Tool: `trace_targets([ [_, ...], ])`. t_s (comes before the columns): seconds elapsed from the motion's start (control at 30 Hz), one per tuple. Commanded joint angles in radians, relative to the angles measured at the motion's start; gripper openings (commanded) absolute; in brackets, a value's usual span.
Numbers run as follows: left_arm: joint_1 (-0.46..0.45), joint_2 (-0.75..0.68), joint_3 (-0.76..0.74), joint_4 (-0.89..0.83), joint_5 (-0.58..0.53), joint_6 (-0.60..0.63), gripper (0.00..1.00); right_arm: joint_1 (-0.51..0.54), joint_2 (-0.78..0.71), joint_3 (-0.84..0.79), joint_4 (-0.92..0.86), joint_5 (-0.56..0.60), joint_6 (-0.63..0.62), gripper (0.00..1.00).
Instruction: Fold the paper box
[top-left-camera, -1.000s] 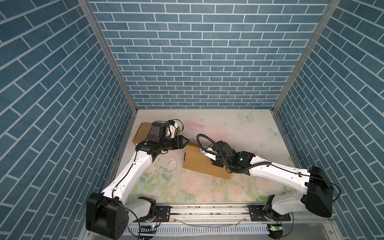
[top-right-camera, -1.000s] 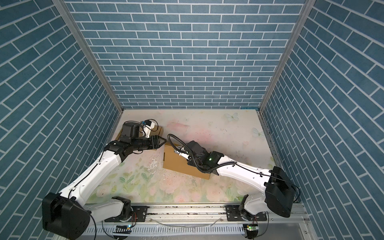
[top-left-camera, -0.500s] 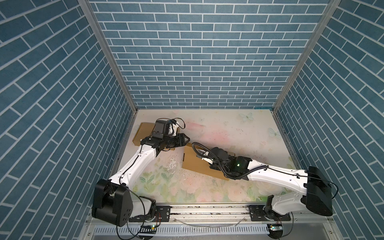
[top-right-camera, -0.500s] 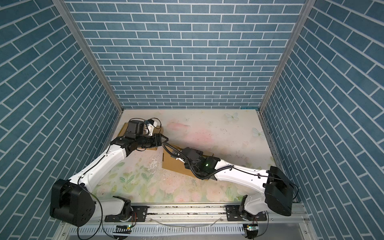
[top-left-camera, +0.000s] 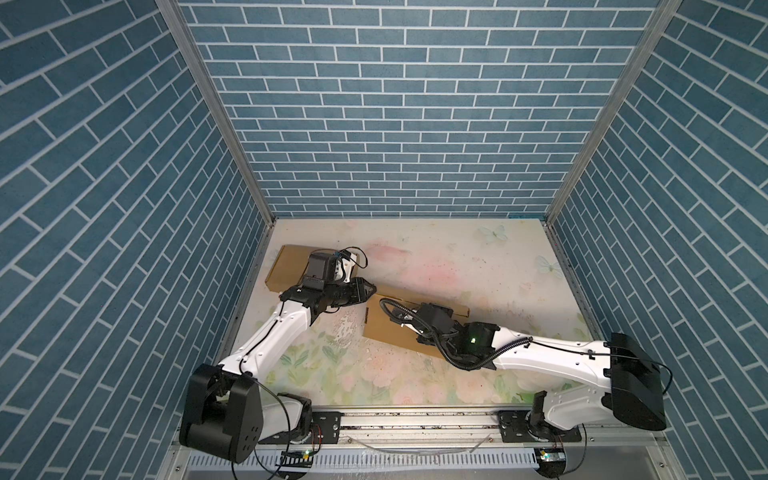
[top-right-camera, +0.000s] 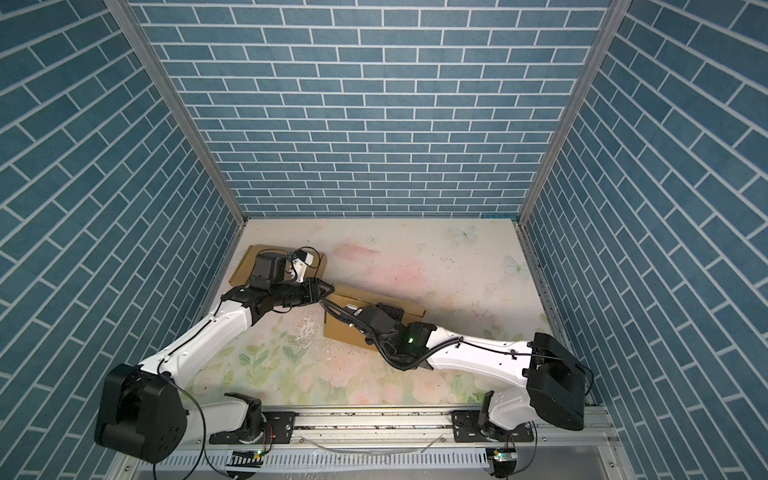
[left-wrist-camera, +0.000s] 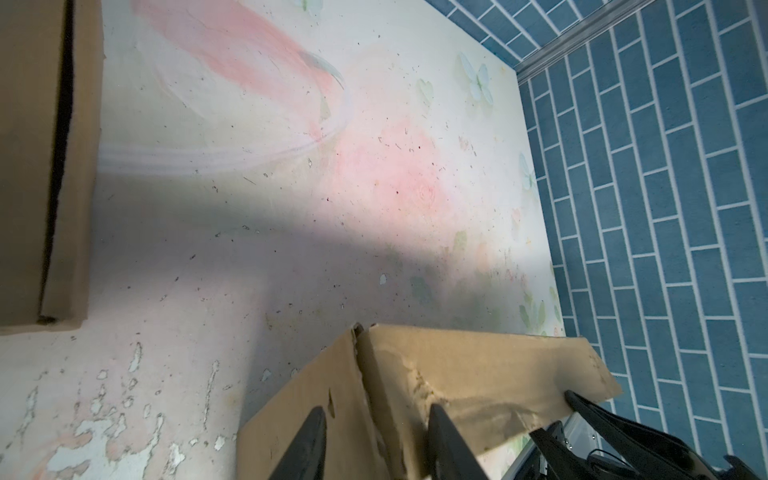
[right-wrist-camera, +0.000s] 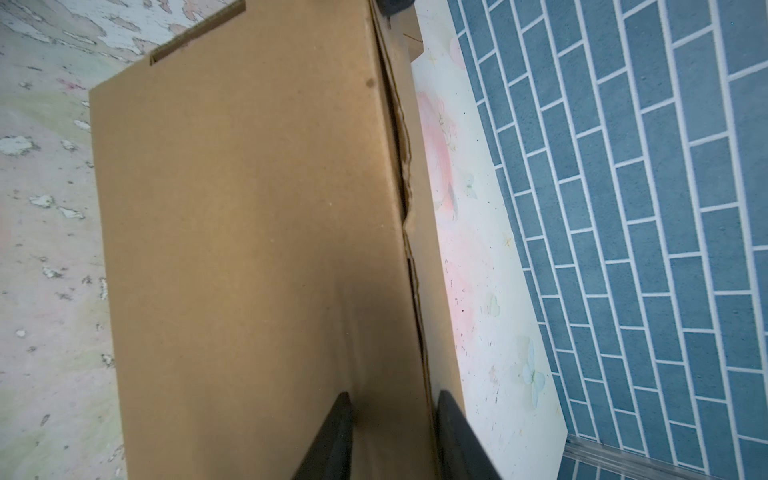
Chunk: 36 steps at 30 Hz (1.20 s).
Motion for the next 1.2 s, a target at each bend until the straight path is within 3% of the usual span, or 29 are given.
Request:
trace_targets([
  [0.0, 0.01, -0.022, -0.068, -0.003, 0.003, -0.034, 0.41, 0.021, 0.024, -0.053, -0.047, 0.007, 0.046, 0.34],
  [0.17, 0.01, -0.046, -0.067, -0.008, 0.01, -0.042, 0.41, 0.048, 0.036, -0.077, 0.005, 0.066, 0.035, 0.34],
  [0.3, 0.01, -0.058, -0.023, -0.027, 0.008, -0.043, 0.55, 0.051, 0.03, -0.096, 0.026, 0.07, 0.038, 0.34],
  [0.4, 0.009, -0.049, 0.011, -0.018, 0.012, -0.052, 0.58, 0.057, 0.042, -0.098, 0.026, 0.071, 0.039, 0.34],
  [0.57, -0.005, -0.011, 0.008, 0.028, 0.022, -0.064, 0.57, 0.063, 0.048, -0.104, 0.039, 0.073, 0.05, 0.35],
  [0.73, -0.015, -0.025, -0.078, 0.072, 0.032, -0.074, 0.44, 0.058, -0.005, -0.084, 0.008, 0.021, 0.116, 0.48],
  [0.93, -0.015, -0.054, -0.126, 0.084, 0.009, -0.077, 0.38, -0.015, -0.128, -0.032, -0.092, -0.214, 0.292, 0.73],
  [1.07, -0.015, -0.073, -0.164, 0.101, -0.007, -0.092, 0.38, -0.087, -0.26, -0.034, -0.094, -0.343, 0.445, 0.76],
  [1.17, -0.015, -0.09, -0.176, 0.109, -0.012, -0.098, 0.38, -0.167, -0.35, -0.044, -0.119, -0.352, 0.639, 0.74],
])
